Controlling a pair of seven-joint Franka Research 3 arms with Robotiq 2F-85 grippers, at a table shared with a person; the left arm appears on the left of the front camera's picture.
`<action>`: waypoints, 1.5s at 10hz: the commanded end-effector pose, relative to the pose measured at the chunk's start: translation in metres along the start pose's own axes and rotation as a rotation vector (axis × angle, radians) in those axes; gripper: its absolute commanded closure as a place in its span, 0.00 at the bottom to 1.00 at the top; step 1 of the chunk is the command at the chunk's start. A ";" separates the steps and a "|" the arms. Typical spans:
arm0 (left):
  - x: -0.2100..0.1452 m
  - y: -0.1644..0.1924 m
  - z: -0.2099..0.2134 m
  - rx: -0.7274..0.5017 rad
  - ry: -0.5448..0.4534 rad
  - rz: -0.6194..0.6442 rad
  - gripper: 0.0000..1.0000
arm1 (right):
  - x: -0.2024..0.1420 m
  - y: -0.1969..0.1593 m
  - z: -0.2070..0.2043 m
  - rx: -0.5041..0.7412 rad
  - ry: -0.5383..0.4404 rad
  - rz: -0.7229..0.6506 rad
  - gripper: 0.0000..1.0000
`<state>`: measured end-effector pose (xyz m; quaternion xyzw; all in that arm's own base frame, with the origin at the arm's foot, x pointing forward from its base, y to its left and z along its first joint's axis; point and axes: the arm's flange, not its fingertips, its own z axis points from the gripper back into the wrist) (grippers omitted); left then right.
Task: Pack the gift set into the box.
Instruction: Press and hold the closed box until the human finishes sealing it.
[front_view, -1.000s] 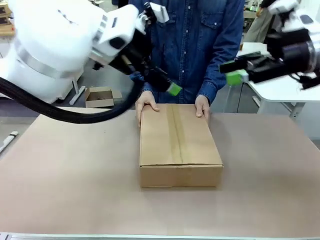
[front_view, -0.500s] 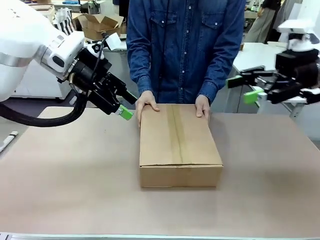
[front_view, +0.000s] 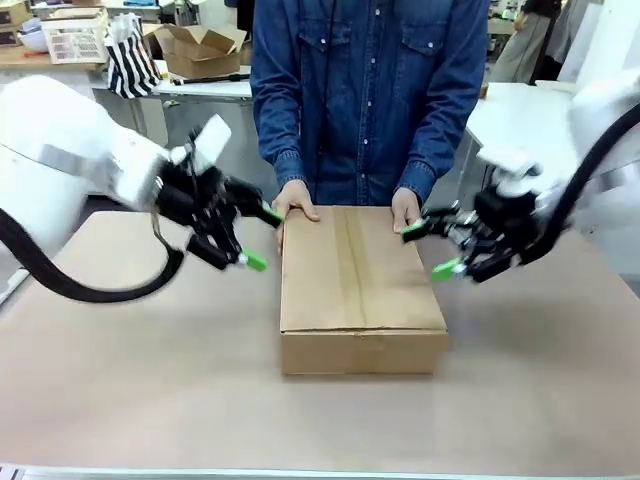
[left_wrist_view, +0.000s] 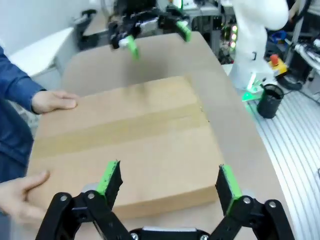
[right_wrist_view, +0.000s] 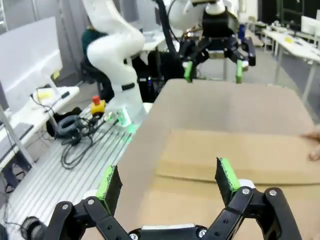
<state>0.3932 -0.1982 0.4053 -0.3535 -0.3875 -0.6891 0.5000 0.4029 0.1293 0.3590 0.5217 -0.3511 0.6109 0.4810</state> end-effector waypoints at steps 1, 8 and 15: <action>-0.034 0.017 -0.049 -0.122 -0.131 0.028 0.00 | -0.015 -0.048 -0.019 -0.040 0.017 0.025 0.00; -0.049 0.026 -0.093 0.088 -0.209 0.091 0.00 | -0.047 -0.062 -0.020 -0.246 0.118 0.028 0.00; -0.079 0.025 -0.096 0.101 -0.140 0.180 0.00 | -0.068 -0.070 -0.015 -0.257 0.129 -0.044 0.00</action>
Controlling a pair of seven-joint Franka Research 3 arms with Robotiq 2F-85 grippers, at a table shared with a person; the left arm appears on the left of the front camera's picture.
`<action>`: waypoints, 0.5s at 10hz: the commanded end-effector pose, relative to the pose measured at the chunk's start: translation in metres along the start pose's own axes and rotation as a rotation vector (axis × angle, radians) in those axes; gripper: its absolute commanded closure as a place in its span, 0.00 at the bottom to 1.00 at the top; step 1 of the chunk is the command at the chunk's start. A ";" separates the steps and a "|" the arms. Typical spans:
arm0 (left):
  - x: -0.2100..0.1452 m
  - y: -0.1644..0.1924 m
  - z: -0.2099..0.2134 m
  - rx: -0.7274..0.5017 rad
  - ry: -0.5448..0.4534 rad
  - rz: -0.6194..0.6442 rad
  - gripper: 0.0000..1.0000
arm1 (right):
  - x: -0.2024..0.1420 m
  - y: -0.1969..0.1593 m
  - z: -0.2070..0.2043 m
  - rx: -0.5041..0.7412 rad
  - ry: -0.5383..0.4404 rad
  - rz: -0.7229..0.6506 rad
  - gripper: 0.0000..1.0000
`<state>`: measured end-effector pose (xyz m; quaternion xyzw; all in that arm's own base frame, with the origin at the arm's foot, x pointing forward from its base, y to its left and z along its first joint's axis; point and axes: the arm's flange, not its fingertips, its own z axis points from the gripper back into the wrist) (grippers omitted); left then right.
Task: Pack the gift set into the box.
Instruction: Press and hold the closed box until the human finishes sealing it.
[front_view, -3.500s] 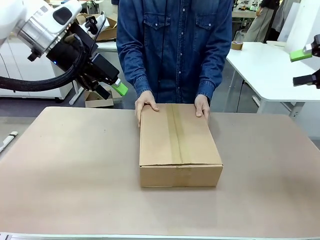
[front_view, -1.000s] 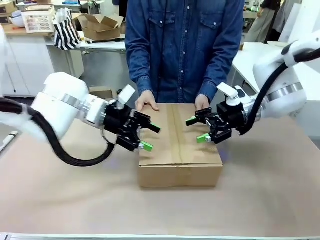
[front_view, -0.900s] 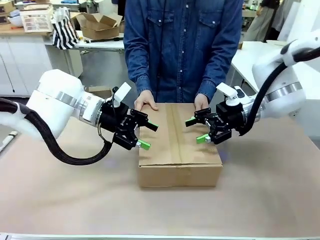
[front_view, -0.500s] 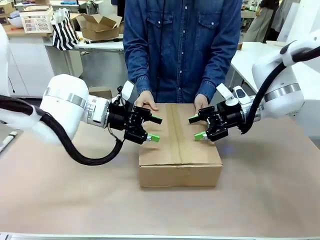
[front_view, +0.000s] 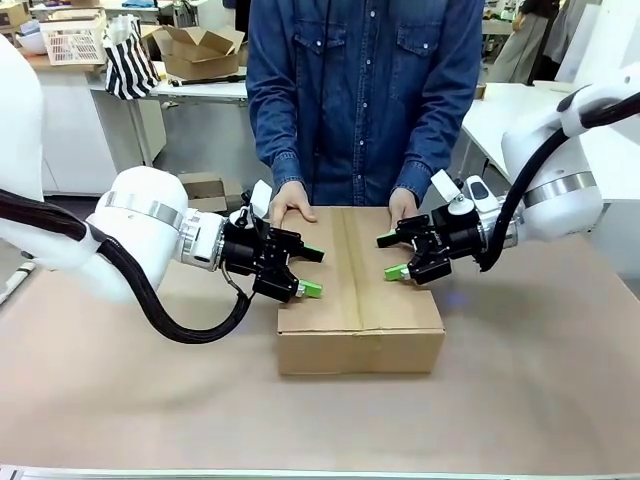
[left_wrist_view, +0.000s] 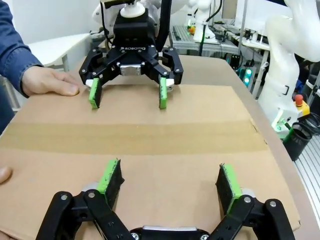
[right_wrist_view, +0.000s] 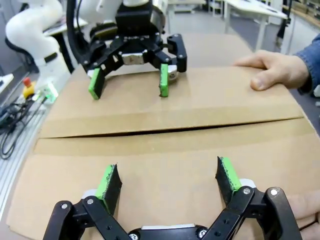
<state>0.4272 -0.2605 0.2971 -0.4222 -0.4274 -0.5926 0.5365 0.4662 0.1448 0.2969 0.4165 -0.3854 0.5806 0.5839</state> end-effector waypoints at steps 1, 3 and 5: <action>-0.002 0.001 0.007 0.058 0.056 -0.016 0.00 | -0.014 0.001 -0.007 0.114 -0.054 -0.028 0.00; -0.003 0.002 0.002 0.082 0.125 -0.032 0.00 | -0.016 -0.002 -0.005 0.137 -0.061 -0.042 0.00; 0.005 0.005 0.007 0.050 0.062 -0.024 0.00 | -0.005 0.005 -0.007 0.077 -0.059 -0.020 0.00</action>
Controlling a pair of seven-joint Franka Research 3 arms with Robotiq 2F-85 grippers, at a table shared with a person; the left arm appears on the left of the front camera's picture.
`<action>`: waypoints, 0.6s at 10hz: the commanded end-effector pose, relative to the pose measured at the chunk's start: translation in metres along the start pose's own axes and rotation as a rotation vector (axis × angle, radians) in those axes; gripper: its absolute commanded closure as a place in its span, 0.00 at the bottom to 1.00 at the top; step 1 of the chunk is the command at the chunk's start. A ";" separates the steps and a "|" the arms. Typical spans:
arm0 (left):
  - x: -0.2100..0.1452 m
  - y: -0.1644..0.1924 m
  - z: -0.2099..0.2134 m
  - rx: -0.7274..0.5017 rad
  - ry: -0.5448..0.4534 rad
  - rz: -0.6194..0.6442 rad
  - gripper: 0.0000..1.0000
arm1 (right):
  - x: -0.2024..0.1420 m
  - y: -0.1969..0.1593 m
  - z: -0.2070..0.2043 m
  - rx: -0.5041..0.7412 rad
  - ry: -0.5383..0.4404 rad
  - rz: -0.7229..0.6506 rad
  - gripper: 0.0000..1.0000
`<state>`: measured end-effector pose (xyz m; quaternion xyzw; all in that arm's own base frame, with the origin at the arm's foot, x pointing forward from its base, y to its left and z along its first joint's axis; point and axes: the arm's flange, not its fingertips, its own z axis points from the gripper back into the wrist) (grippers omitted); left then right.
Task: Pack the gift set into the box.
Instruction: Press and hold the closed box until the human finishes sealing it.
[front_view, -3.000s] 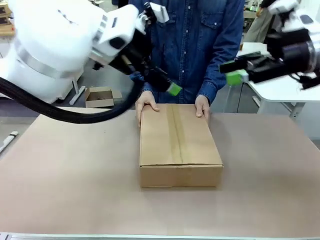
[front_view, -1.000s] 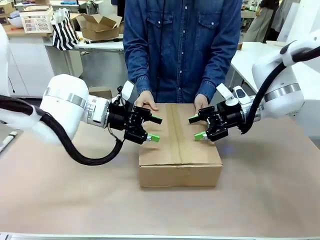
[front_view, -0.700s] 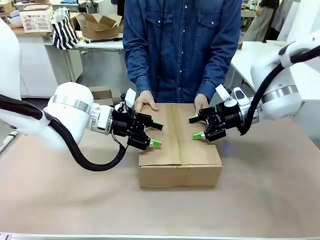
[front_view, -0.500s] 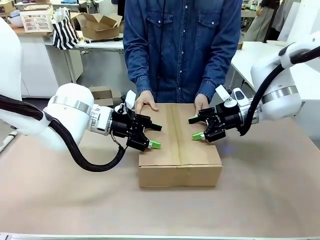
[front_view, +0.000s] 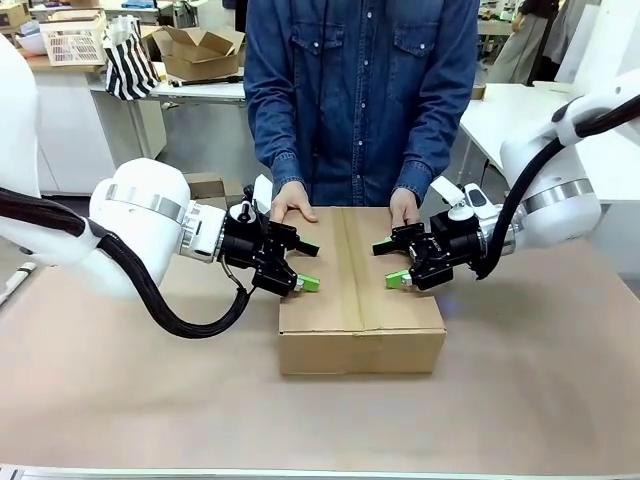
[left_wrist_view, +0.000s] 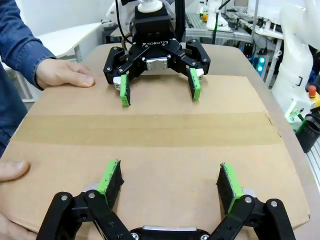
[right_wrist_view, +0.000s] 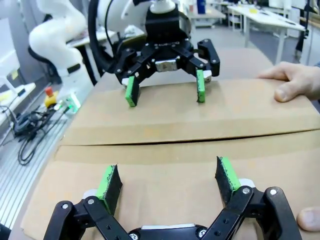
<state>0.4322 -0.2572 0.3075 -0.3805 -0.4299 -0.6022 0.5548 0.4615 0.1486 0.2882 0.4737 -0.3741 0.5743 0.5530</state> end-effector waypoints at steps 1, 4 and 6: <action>-0.004 0.000 0.001 -0.004 -0.009 0.003 0.00 | 0.001 0.001 0.000 -0.024 0.023 0.005 0.00; -0.004 0.000 0.001 -0.004 -0.009 0.003 0.00 | 0.001 0.001 0.000 -0.024 0.023 0.005 0.00; -0.004 0.000 0.001 -0.004 -0.009 0.003 0.00 | 0.001 0.001 0.000 -0.024 0.023 0.005 0.00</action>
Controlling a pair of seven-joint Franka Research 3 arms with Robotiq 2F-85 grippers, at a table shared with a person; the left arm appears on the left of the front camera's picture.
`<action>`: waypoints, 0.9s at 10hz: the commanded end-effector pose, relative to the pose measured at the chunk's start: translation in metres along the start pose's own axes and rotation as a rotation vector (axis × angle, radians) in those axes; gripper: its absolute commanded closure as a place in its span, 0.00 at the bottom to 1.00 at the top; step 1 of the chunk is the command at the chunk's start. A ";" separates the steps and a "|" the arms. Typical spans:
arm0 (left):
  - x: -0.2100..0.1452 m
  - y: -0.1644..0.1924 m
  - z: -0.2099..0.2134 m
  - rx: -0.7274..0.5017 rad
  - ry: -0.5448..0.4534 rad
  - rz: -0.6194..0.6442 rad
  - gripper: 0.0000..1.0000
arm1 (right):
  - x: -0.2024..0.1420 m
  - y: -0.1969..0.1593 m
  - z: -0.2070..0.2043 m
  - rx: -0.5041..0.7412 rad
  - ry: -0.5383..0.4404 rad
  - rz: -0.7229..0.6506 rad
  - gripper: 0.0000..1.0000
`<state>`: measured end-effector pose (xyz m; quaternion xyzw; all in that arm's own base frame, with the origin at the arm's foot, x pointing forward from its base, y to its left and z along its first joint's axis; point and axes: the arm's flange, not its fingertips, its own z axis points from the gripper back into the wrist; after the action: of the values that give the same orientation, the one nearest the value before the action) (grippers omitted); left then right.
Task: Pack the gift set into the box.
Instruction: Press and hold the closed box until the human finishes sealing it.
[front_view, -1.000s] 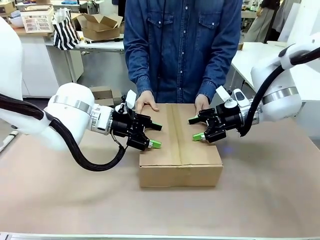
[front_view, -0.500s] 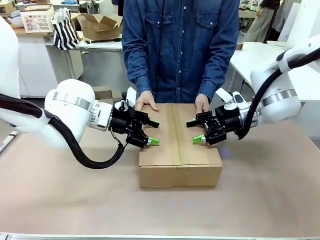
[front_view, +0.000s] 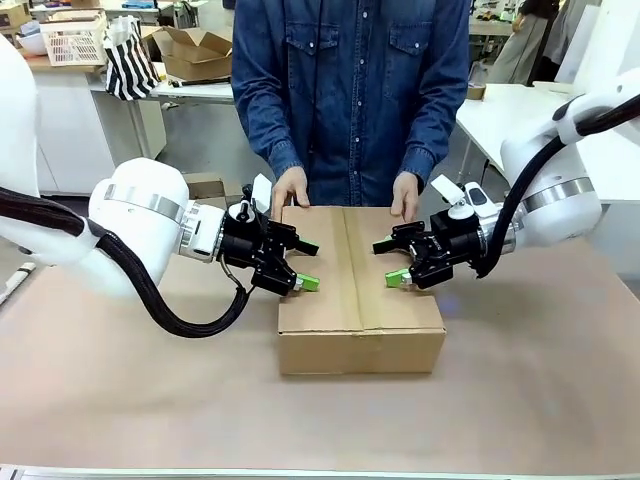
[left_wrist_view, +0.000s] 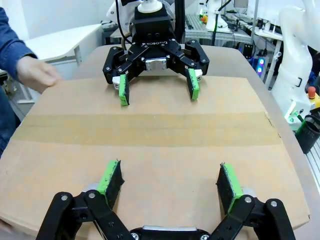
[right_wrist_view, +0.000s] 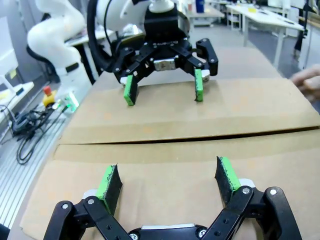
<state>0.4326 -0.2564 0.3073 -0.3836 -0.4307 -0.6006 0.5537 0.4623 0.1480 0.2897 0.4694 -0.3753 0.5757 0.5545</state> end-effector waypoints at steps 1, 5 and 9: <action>-0.004 -0.001 0.000 -0.002 -0.002 0.000 0.00 | 0.000 0.002 -0.001 -0.017 0.017 0.001 0.00; -0.004 -0.001 0.000 -0.002 -0.002 0.000 0.00 | 0.000 0.002 -0.001 -0.017 0.017 0.001 0.00; -0.004 -0.001 0.000 -0.002 -0.002 0.000 0.00 | 0.000 0.002 -0.001 -0.017 0.017 0.001 0.00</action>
<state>0.4327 -0.2564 0.3073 -0.3836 -0.4307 -0.6006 0.5537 0.4623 0.1480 0.2898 0.4694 -0.3753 0.5757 0.5545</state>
